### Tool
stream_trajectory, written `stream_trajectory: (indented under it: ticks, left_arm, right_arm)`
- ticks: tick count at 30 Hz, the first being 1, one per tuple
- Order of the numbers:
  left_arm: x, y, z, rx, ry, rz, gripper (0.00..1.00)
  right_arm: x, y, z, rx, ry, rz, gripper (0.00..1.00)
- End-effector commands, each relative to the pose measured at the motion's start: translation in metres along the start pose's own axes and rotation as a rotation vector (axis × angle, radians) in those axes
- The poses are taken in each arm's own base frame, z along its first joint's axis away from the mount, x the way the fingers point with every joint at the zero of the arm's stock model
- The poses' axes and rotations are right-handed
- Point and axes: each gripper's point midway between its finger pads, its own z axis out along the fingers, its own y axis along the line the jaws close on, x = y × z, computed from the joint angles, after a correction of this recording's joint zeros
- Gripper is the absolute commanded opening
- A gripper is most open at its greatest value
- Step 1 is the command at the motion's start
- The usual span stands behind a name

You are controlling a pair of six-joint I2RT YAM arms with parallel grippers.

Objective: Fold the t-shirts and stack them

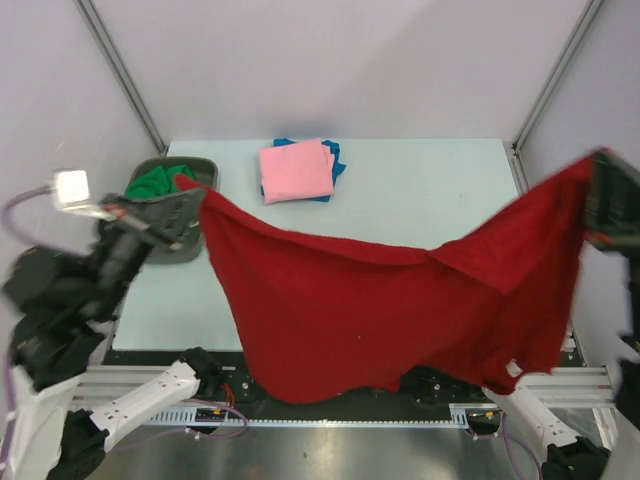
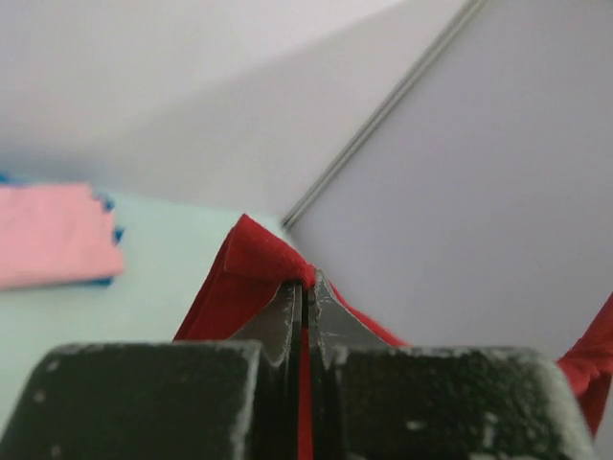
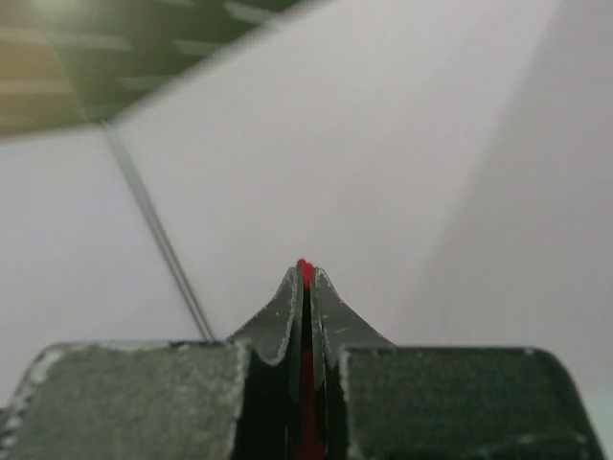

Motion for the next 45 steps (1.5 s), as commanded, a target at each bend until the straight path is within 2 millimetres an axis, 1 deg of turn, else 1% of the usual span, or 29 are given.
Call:
stream_trajectory:
  ticks: [1, 3, 5, 6, 7, 10, 11, 12, 13, 14, 16, 17, 19, 20, 21, 22, 25, 27, 32, 33, 35, 36, 37, 38, 40, 41, 42, 43, 45]
  left_arm:
    - [0.087, 0.075, 0.055, -0.237, 0.142, 0.076, 0.0]
    - [0.115, 0.097, 0.069, -0.287, 0.187, 0.087, 0.0]
    - [0.153, 0.134, 0.082, -0.361, 0.26, 0.082, 0.0]
    - [0.158, 0.148, 0.09, -0.384, 0.254, 0.067, 0.0]
    - [0.178, 0.171, 0.091, -0.428, 0.292, 0.052, 0.0]
    - [0.208, 0.232, 0.102, -0.545, 0.336, 0.004, 0.0]
    - [0.211, 0.245, 0.106, -0.568, 0.332, -0.012, 0.0]
    - [0.223, 0.272, 0.11, -0.635, 0.358, -0.03, 0.0]
    - [0.228, 0.283, 0.112, -0.658, 0.366, -0.033, 0.0]
    - [0.231, 0.293, 0.115, -0.681, 0.37, -0.038, 0.0]
    - [0.238, 0.319, 0.122, -0.743, 0.385, -0.041, 0.0]
    - [0.237, 0.325, 0.126, -0.755, 0.381, -0.043, 0.0]
    - [0.242, 0.342, 0.14, -0.767, 0.394, -0.045, 0.0]
    - [0.242, 0.346, 0.147, -0.768, 0.393, -0.046, 0.0]
    - [0.234, 0.349, 0.16, -0.759, 0.381, -0.038, 0.0]
    - [0.245, 0.363, 0.164, -0.784, 0.414, -0.039, 0.0]
    - [0.237, 0.377, 0.185, -0.786, 0.407, -0.045, 0.0]
    - [0.243, 0.395, 0.192, -0.797, 0.422, -0.066, 0.0]
    - [0.233, 0.418, 0.225, -0.799, 0.403, -0.08, 0.0]
    - [0.244, 0.428, 0.227, -0.799, 0.438, -0.1, 0.0]
    - [0.235, 0.432, 0.241, -0.789, 0.422, -0.098, 0.0]
    - [0.241, 0.443, 0.243, -0.804, 0.434, -0.096, 0.0]
    - [0.233, 0.443, 0.255, -0.792, 0.413, -0.09, 0.0]
    - [0.232, 0.452, 0.255, -0.815, 0.418, -0.091, 0.0]
    - [0.231, 0.47, 0.262, -0.854, 0.418, -0.096, 0.0]
    - [0.223, 0.483, 0.261, -0.885, 0.393, -0.135, 0.21]
    - [0.225, 0.498, 0.26, -0.914, 0.385, -0.161, 0.44]
    - [0.225, 0.505, 0.256, -0.93, 0.382, -0.2, 0.97]
    - [0.221, 0.523, 0.241, -0.966, 0.359, -0.291, 1.0]
  right_arm:
    - [0.115, -0.077, 0.02, 0.245, 0.189, -0.036, 0.0]
    - [0.147, -0.106, 0.019, 0.342, 0.238, -0.078, 0.0]
    - [0.196, -0.138, 0.019, 0.435, 0.332, -0.122, 0.0]
    - [0.212, -0.148, 0.019, 0.461, 0.363, -0.138, 0.0]
    - [0.232, -0.16, 0.024, 0.488, 0.392, -0.154, 0.0]
    - [0.293, -0.202, 0.024, 0.578, 0.488, -0.188, 0.0]
    - [0.312, -0.212, 0.023, 0.594, 0.522, -0.184, 0.0]
    - [0.324, -0.222, 0.023, 0.618, 0.536, -0.174, 0.0]
    - [0.337, -0.234, 0.025, 0.641, 0.55, -0.172, 0.0]
    - [0.364, -0.25, 0.024, 0.673, 0.602, -0.176, 0.0]
    - [0.389, -0.265, 0.028, 0.695, 0.618, -0.163, 0.0]
    - [0.416, -0.28, 0.026, 0.72, 0.659, -0.171, 0.0]
    - [0.43, -0.288, 0.038, 0.716, 0.624, -0.151, 0.0]
    - [0.452, -0.298, 0.035, 0.727, 0.654, -0.148, 0.0]
    - [0.46, -0.302, 0.036, 0.726, 0.654, -0.142, 0.0]
    - [0.465, -0.304, 0.044, 0.714, 0.636, -0.133, 0.0]
    - [0.488, -0.32, 0.051, 0.726, 0.655, -0.131, 0.0]
    - [0.504, -0.328, 0.052, 0.733, 0.672, -0.133, 0.0]
    - [0.516, -0.336, 0.08, 0.72, 0.63, -0.118, 0.0]
    - [0.517, -0.338, 0.085, 0.722, 0.627, -0.116, 0.0]
    - [0.533, -0.345, 0.086, 0.729, 0.648, -0.112, 0.0]
    - [0.531, -0.344, 0.102, 0.722, 0.623, -0.096, 0.0]
    - [0.537, -0.346, 0.107, 0.722, 0.618, -0.078, 0.0]
    - [0.563, -0.353, 0.105, 0.722, 0.645, -0.046, 0.0]
    - [0.572, -0.35, 0.133, 0.677, 0.56, 0.078, 0.39]
    - [0.592, -0.356, 0.138, 0.654, 0.522, 0.125, 0.92]
    - [0.599, -0.356, 0.144, 0.651, 0.496, 0.183, 0.99]
    - [0.609, -0.358, 0.144, 0.642, 0.506, 0.207, 1.0]
    - [0.622, -0.363, 0.138, 0.648, 0.52, 0.233, 1.0]
